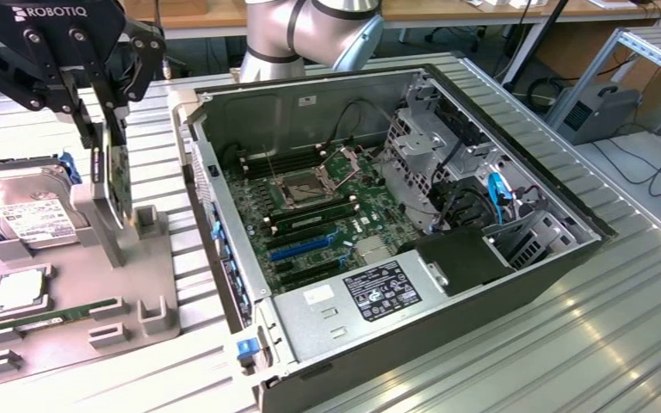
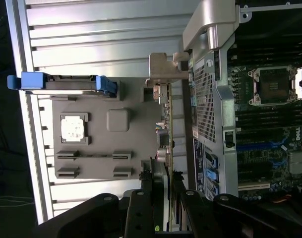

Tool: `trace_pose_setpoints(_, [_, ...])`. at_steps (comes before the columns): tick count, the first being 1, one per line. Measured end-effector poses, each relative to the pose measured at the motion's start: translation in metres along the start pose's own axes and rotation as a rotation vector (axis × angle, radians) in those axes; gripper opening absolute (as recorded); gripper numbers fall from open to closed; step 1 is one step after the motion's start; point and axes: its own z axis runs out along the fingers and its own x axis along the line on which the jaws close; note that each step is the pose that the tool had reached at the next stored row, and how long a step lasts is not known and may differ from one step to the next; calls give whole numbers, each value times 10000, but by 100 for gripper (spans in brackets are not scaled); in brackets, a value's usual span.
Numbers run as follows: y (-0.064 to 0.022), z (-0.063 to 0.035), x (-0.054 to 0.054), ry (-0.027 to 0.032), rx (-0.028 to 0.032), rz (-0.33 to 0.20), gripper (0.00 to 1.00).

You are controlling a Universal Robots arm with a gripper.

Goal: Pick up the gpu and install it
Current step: 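Pick up the gpu and move the gpu toward the slot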

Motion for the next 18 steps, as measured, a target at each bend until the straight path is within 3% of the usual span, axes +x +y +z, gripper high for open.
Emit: trace_pose_setpoints(18, [-2, -108, -5, 0, 0, 0, 27])
